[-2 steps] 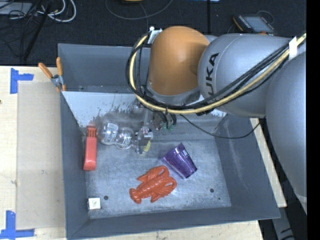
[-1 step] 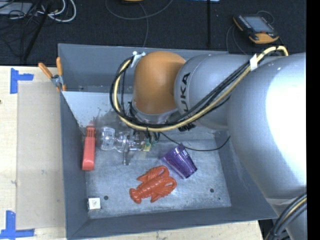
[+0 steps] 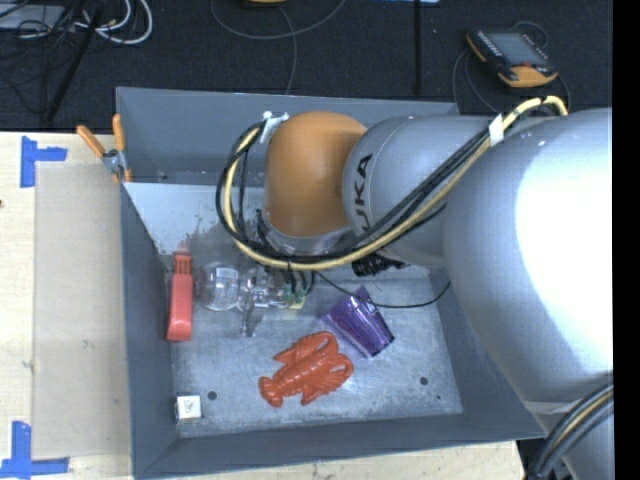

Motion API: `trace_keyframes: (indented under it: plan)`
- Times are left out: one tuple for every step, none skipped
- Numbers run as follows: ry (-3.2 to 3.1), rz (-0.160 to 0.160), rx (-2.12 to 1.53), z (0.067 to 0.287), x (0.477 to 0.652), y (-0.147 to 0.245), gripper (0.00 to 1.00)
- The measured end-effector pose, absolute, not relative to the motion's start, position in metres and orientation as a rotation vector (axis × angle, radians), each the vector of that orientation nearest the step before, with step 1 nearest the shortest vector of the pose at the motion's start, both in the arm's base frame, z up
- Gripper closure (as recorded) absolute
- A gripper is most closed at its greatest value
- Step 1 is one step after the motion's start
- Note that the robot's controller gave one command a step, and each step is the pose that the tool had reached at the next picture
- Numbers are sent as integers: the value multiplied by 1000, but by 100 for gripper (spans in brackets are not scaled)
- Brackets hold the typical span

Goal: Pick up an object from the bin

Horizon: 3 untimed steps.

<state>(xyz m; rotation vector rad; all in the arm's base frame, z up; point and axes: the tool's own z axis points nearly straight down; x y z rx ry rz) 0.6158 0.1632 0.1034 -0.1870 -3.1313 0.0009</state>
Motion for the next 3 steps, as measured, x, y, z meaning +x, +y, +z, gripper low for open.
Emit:
trace_keyframes:
  plan:
    - [-3136,-2,-212,127,618,163,0]
    - [-3142,0,-74,72,621,149,0]
    - [-3141,0,-79,79,621,150,100]
